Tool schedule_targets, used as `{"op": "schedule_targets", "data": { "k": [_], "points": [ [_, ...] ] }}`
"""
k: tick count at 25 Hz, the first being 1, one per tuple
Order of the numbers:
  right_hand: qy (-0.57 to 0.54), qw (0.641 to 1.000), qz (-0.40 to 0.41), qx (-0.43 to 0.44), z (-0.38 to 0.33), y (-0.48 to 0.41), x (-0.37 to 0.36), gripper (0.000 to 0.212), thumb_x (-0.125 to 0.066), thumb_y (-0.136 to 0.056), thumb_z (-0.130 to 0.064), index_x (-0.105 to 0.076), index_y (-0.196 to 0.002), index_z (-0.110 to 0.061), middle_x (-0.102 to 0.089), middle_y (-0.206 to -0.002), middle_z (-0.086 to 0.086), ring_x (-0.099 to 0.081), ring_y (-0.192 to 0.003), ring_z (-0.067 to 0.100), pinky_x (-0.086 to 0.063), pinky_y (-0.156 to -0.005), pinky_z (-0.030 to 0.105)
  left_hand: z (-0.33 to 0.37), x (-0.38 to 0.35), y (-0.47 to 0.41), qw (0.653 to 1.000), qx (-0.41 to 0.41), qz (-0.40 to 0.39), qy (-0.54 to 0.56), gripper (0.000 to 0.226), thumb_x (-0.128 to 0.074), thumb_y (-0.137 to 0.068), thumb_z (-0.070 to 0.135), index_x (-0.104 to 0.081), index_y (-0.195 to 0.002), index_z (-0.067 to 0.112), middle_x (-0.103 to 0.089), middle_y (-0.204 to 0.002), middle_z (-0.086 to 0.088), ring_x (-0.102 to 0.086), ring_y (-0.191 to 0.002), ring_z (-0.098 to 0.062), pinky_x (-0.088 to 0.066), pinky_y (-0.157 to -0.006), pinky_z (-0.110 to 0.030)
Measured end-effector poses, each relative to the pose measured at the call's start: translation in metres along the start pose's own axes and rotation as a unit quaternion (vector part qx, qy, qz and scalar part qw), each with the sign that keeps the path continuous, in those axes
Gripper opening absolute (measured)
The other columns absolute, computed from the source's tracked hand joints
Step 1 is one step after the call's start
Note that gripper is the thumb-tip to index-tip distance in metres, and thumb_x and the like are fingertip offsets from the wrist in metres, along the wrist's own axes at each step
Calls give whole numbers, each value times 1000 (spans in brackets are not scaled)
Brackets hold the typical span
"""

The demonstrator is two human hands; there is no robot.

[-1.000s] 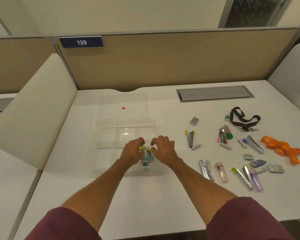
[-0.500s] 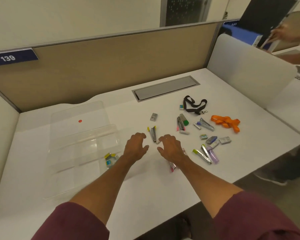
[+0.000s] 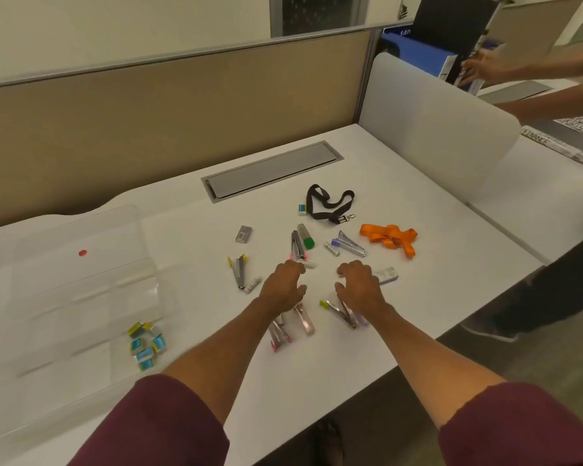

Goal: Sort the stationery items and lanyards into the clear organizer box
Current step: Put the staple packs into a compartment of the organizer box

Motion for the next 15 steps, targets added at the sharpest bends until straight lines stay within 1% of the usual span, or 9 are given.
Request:
{"op": "schedule_targets", "data": {
  "k": [3,5,9,15],
  "points": [
    [-8,1000,5,-9,35,-14,5,32,-55,-92,-24,-56,-123,-15,-54,-128,10,-50,-117,26,-47,-93,37,23,-17,-26,1000,0,-20,-1,39,-53,-94,21,-47,-132,12,-44,-142,-8,-40,-131,-23,-38,-108,-35],
    [-18,1000,8,-13,50,-24,6,31,-56,-93,-24,-57,-123,-14,-55,-127,10,-51,-117,25,-47,-93,35,35,-28,-40,999,2,-31,-5,40,-51,-95,19,-46,-134,13,-44,-142,-8,-40,-131,-23,-38,-108,-37],
    [-29,999,9,-17,69,-45,5,32,-58,-93,-27,-56,-124,-16,-56,-129,7,-52,-117,22,-46,-95,32,58,-46,-67,999,3,-47,-14,41,-48,-96,11,-48,-136,15,-46,-140,-10,-44,-128,-25,-42,-105,-42],
    [-35,999,-3,-6,80,-69,2,36,-58,-93,-30,-54,-126,-18,-54,-133,7,-50,-122,21,-45,-100,31,70,-69,-92,995,9,-87,-47,49,-53,-92,0,-50,-137,22,-49,-136,-10,-46,-124,-26,-47,-101,-40]
  ]
}}
Point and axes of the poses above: each hand's wrist, its own y-axis away from the middle knuckle, its own x-axis out of the back of the hand, z = x × y, the point moved 2 cm from there along -y, towards the middle knuckle
